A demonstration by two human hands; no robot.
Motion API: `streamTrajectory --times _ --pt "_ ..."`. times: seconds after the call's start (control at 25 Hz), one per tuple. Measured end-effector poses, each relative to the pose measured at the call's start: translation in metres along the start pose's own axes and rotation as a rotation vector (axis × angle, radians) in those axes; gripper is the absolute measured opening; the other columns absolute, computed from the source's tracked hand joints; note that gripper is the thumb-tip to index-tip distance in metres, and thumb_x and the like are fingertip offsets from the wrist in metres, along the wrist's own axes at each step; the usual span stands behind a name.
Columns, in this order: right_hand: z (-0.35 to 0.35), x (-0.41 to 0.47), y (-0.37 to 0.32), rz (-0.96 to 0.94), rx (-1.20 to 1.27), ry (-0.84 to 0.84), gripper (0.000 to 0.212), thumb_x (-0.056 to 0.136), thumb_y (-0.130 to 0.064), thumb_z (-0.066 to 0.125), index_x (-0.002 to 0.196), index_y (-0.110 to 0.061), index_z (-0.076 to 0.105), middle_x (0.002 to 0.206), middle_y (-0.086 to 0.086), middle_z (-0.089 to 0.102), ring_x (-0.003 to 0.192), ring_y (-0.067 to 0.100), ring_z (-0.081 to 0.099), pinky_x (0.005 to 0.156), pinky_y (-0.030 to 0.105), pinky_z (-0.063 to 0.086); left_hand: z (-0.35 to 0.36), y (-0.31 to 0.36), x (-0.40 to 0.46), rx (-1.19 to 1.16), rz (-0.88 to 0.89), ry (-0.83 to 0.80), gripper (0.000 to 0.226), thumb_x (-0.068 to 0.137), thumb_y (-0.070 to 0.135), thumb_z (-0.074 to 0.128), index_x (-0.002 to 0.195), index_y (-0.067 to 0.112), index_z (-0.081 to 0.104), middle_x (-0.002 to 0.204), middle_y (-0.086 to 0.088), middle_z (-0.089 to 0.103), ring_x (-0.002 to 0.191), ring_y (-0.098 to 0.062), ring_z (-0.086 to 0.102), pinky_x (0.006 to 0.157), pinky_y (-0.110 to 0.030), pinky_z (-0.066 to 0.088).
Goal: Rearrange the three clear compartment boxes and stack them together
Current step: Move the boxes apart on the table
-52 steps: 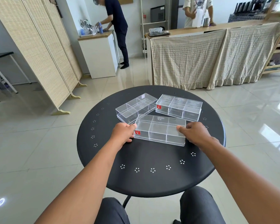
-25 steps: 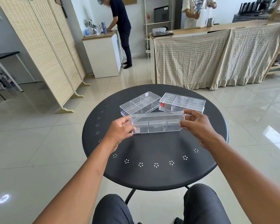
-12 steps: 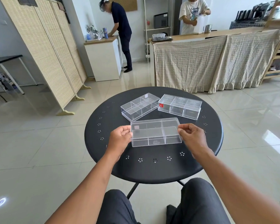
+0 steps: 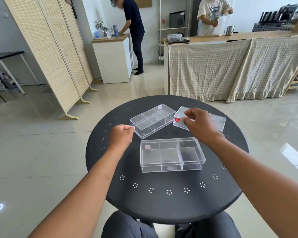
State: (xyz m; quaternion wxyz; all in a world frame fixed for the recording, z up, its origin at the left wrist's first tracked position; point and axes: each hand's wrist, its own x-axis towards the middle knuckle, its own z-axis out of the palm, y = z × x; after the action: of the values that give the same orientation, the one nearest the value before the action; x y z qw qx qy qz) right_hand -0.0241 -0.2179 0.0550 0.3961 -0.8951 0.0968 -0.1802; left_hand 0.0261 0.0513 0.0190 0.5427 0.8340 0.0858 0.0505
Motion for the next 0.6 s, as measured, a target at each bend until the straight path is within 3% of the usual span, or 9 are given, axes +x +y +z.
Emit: streamTrajectory --times 0.12,0.24,0.36,0.44,0.6 --pt "0.028 0.058 -0.014 -0.016 -0.062 -0.059 0.033 0.094 -0.024 0.07 0.117 0.0 0.073 0.112 0.015 0.077 0.113 0.032 0.067 0.101 0.04 0.051 0.022 0.007 0.035 0.146 -0.033 -0.072 0.041 0.083 0.05 0.063 0.066 0.013 0.059 0.066 -0.015 0.06 0.065 -0.029 0.06 0.083 -0.05 0.063" --pt "0.059 0.107 -0.019 0.019 -0.152 -0.14 0.03 0.095 -0.02 0.066 0.102 0.009 0.068 0.096 0.02 0.072 0.103 0.04 0.062 0.085 0.04 0.05 0.033 0.0 0.061 0.243 -0.078 -0.11 0.05 0.081 0.052 0.07 0.056 0.013 0.05 0.059 -0.005 0.056 0.07 -0.037 0.065 0.075 -0.04 0.058" --pt "0.082 0.137 -0.017 0.063 -0.287 -0.247 0.026 0.095 -0.017 0.059 0.075 -0.002 0.052 0.076 0.011 0.052 0.083 0.034 0.049 0.069 0.032 0.037 0.028 -0.016 0.088 0.189 -0.127 -0.103 0.035 0.081 0.047 0.072 0.074 0.014 0.064 0.071 -0.01 0.064 0.076 -0.04 0.071 0.084 -0.047 0.064" --pt "0.093 0.148 -0.017 0.091 -0.355 -0.322 0.025 0.097 -0.016 0.057 0.078 0.001 0.056 0.081 0.014 0.055 0.079 0.031 0.05 0.066 0.031 0.04 0.018 -0.023 0.102 0.091 -0.174 -0.1 0.028 0.085 0.039 0.073 0.084 0.012 0.065 0.08 -0.014 0.068 0.078 -0.039 0.073 0.086 -0.049 0.063" --pt "0.107 0.153 -0.018 0.187 -0.401 -0.424 0.03 0.098 -0.021 0.056 0.072 -0.006 0.052 0.074 0.011 0.06 0.058 0.023 0.056 0.049 0.025 0.035 0.004 -0.025 0.124 -0.056 -0.29 -0.152 0.016 0.093 0.023 0.069 0.095 0.008 0.066 0.092 -0.01 0.069 0.079 -0.025 0.067 0.075 -0.037 0.057"
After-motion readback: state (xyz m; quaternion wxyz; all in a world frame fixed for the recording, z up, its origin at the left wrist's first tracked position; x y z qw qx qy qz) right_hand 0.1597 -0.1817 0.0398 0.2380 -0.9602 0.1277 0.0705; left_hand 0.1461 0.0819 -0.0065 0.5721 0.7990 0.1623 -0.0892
